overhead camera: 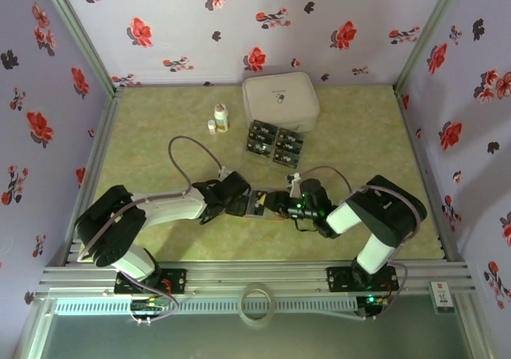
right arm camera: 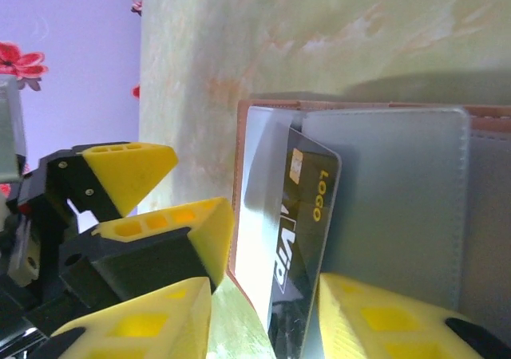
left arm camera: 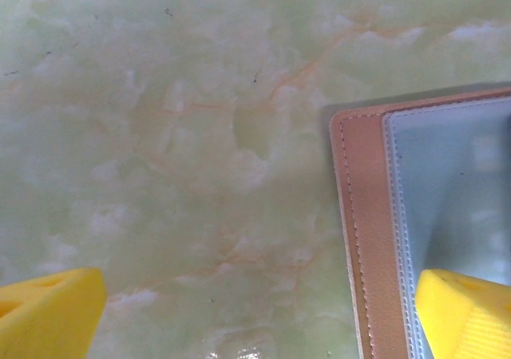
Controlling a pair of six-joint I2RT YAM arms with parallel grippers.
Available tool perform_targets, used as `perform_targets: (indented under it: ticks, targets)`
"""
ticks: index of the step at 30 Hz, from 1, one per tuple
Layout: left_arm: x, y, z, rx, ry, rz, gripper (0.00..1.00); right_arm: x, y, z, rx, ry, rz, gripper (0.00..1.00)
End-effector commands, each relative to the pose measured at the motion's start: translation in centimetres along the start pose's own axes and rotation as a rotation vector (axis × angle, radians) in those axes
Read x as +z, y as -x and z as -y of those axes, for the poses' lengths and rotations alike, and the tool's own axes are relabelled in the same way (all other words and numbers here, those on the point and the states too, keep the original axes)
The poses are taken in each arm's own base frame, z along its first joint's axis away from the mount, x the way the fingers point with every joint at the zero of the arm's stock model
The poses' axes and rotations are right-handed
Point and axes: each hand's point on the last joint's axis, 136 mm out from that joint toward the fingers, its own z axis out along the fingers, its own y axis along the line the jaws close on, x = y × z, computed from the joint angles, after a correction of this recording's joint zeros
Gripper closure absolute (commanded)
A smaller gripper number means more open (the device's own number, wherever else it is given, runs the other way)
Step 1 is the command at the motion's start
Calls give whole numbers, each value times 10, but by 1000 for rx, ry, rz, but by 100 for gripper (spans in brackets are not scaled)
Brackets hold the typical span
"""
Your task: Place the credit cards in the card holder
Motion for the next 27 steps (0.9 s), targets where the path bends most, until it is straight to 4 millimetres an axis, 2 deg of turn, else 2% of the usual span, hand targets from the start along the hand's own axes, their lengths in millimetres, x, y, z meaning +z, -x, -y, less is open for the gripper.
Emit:
perform_targets:
  ticks: [1, 5, 10, 12, 18, 23, 27]
  targets:
    - [-13, 11, -10, -50, 10, 27, 0, -4, -5, 14, -46, -138, -48, 55]
    - [-15, 14, -20, -79, 20, 30, 0, -9, 3, 2, -114, -191, -65, 46]
    - [-10, 7, -32, -88, 49, 4, 0, -19, 15, -10, -195, -277, -81, 47]
    - [-8, 3, -35, -85, 55, -3, 0, -24, 20, -8, -217, -340, -80, 51]
    - [-3, -4, -43, -70, 85, -23, 0, -34, 26, 4, -255, -510, -105, 87]
    - [-1, -5, -46, -52, 101, -29, 0, -29, 22, 8, -293, -586, -138, 98]
    - [2, -4, -45, -36, 107, -35, 0, -21, 20, 12, -307, -617, -155, 100]
